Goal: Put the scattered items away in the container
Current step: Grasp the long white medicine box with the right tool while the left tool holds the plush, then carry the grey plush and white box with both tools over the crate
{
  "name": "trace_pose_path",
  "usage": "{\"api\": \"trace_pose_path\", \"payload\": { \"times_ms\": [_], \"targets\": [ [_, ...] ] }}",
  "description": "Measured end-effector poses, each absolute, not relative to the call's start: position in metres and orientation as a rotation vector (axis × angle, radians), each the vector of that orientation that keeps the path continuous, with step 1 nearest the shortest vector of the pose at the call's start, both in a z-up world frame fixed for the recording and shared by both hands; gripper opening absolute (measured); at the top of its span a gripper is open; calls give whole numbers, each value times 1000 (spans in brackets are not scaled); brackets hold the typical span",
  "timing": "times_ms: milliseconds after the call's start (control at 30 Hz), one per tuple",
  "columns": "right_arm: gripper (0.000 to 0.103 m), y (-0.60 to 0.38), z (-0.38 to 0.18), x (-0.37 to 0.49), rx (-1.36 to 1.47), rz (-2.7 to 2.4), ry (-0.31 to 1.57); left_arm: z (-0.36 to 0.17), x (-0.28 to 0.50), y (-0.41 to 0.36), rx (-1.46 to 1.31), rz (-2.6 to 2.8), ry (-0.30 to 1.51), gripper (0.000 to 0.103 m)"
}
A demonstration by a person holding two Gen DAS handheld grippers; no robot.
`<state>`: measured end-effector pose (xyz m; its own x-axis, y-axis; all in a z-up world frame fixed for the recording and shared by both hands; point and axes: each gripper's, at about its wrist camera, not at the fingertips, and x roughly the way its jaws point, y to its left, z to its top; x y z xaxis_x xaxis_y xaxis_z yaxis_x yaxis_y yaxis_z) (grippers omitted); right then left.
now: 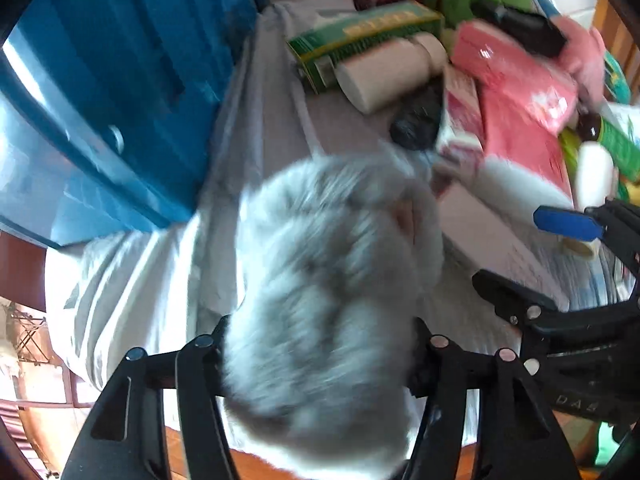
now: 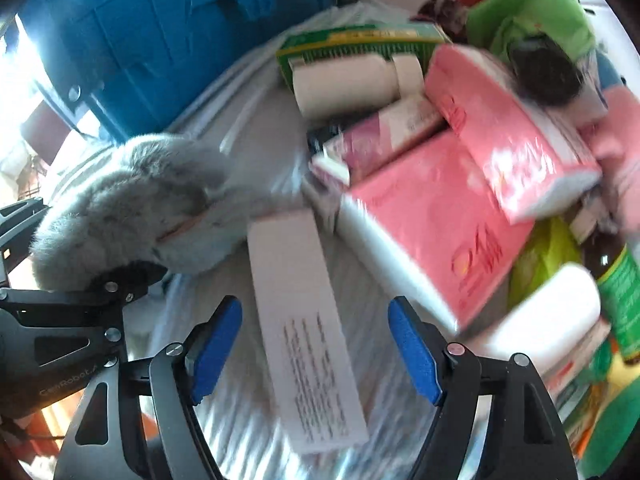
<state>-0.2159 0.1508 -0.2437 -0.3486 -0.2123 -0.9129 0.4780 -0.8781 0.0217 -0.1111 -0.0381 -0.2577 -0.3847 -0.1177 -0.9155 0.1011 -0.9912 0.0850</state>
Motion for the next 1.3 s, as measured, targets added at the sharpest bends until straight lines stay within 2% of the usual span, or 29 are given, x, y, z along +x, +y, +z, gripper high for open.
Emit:
{"api": "trace_pose_path", "payload": {
  "times_ms": [33,100,133,167,200,367,567,600,733,867,1133,1300],
  "targets": [
    [74,148,-245,-220,1476,-2244,354,-261,-115,-40,1663,-2505,-26,59],
    [58,146,-253,-226,1514,-2217,345,-272,-126,-34,1678,-2502,-51,59],
    [55,145,-258,-226,1538,-2203,348,-278,-128,-33,1691,-2509,-52,56],
    [48,143,-257,-223,1513,-2223,377,-281,-128,-32,1699,-2520,-45,44],
    [44,141,-256,-220,1506,-2226,405,-282,-126,-30,1683,-2538,-47,42],
    [43,154,-237,-216,1508,-2231,322,-265,-112,-27,1647,-2598,-15,40],
    [42,194,-177,-214,1386,-2321,211,-212,-97,-21,1497,-2717,-14,40],
    [42,203,-180,-188,1362,-2343,217,-201,-97,-18,1460,-2739,-25,40],
    [42,183,-154,-166,1267,-2434,195,-167,-110,-3,1359,-2803,-32,40],
    [42,206,-118,-149,1171,-2511,186,-131,-120,13,1244,-2867,-63,40],
    [42,222,-66,-166,977,-2630,229,-58,-115,27,1027,-2949,-113,40],
    [42,223,-31,-162,886,-2692,272,-32,-116,27,931,-2983,-119,40]
  ]
}}
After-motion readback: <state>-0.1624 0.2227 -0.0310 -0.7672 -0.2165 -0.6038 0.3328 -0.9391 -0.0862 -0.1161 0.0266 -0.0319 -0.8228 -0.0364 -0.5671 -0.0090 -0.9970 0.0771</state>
